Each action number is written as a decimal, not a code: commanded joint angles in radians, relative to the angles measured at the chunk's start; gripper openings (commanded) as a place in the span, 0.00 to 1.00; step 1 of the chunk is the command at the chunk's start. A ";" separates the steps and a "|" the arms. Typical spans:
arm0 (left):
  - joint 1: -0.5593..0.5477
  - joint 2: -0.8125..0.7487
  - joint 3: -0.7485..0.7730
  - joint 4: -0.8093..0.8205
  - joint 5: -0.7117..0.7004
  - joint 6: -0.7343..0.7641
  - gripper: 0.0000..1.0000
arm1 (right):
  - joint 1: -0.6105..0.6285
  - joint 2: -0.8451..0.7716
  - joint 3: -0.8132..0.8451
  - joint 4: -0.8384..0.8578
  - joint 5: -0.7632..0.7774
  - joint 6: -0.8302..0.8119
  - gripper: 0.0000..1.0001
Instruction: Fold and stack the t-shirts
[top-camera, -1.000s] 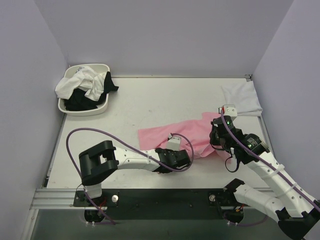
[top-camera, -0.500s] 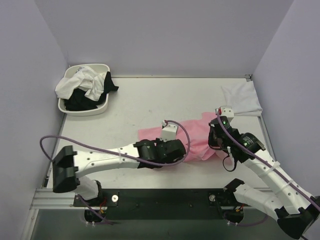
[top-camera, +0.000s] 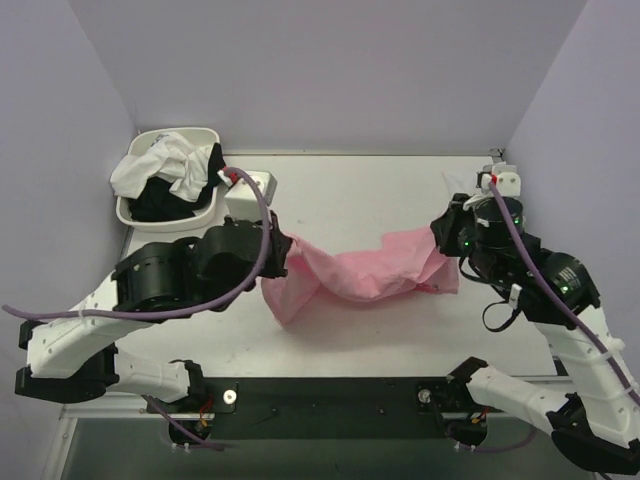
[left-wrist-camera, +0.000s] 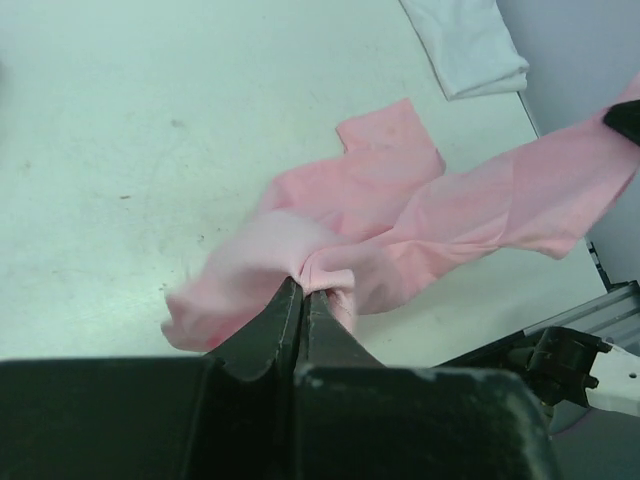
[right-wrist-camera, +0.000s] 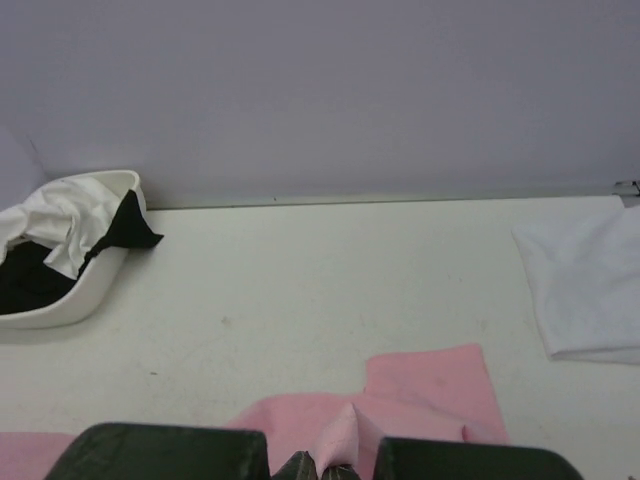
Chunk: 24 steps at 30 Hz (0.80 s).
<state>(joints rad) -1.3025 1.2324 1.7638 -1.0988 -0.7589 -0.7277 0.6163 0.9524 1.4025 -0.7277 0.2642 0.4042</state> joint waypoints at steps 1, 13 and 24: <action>0.003 -0.024 0.175 -0.166 -0.121 0.117 0.00 | 0.005 0.045 0.199 -0.120 0.035 -0.071 0.00; 0.017 -0.102 0.558 -0.262 -0.365 0.335 0.00 | -0.007 0.184 0.708 -0.277 0.184 -0.154 0.00; 0.009 -0.125 0.537 0.155 -0.362 0.708 0.00 | -0.009 0.281 0.974 -0.207 0.093 -0.196 0.00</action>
<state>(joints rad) -1.2930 1.0821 2.3188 -1.1572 -1.0706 -0.2142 0.6151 1.2152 2.3547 -0.9890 0.3538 0.2512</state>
